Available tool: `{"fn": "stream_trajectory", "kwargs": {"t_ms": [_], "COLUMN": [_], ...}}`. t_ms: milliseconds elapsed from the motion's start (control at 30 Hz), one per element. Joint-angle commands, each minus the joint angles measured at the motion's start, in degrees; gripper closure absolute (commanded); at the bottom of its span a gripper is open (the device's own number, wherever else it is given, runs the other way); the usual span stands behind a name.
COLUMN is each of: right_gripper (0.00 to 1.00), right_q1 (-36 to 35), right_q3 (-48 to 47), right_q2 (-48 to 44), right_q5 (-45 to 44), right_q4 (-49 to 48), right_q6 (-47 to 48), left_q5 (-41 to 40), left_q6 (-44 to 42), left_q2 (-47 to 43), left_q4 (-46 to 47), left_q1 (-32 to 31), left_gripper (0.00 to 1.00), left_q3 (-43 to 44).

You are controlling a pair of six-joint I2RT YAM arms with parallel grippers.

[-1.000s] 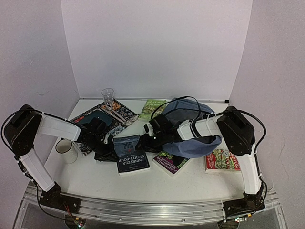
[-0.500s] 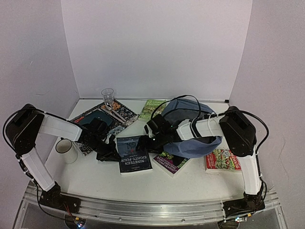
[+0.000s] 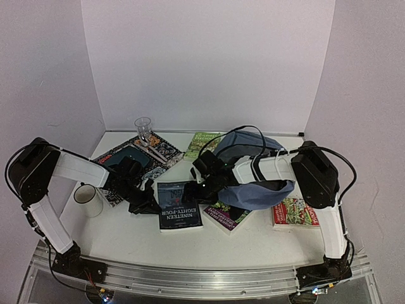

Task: Pack the student bag
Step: Pick up the book at the center of the board.

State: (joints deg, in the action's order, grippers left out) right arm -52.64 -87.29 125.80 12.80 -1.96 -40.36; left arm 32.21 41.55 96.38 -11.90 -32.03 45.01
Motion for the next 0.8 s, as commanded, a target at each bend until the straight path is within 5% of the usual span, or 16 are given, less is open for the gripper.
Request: {"fn": "stream_trajectory", "kwargs": {"t_ms": [0, 333, 767], "right_gripper": [0.31, 0.30, 0.27], "right_q1": [-4.22, -4.10, -2.79], "right_q3": [-0.01, 3.76, 6.67], "right_q2": [0.65, -2.14, -4.35], "right_q5": [14.19, 9.90, 7.29], "right_q4": [-7.21, -8.34, -8.69], "right_q6": [-0.96, -3.30, -3.55], "left_q5": [0.82, -5.47, -4.91], "left_q6": [4.58, 14.38, 16.43], "left_q2": [-3.43, -6.32, -10.27], "left_q4": [6.92, 7.37, 7.11], "left_q1": [-1.10, -1.04, -1.03], "left_gripper": [0.87, 0.81, 0.80], "left_q3": [3.92, 1.33, 2.55]}}
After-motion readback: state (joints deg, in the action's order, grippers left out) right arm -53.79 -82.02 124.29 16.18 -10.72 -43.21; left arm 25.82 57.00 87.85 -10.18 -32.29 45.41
